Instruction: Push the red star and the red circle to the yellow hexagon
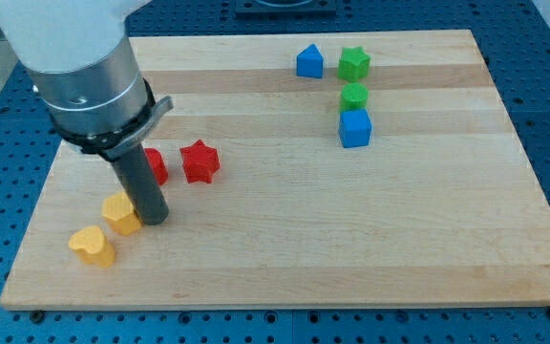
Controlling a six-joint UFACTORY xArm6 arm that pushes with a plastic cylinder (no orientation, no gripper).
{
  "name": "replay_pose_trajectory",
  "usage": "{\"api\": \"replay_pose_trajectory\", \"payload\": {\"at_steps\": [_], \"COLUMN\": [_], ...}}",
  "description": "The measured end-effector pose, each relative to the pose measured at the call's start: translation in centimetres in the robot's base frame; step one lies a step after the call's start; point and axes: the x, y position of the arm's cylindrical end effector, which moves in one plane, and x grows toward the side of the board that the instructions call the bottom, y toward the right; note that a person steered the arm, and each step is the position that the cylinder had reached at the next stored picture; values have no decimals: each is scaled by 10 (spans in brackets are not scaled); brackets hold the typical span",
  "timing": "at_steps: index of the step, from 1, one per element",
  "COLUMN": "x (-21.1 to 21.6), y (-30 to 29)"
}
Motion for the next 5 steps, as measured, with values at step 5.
{"api": "replay_pose_trajectory", "payload": {"at_steps": [5], "x": [-63], "y": [59]}}
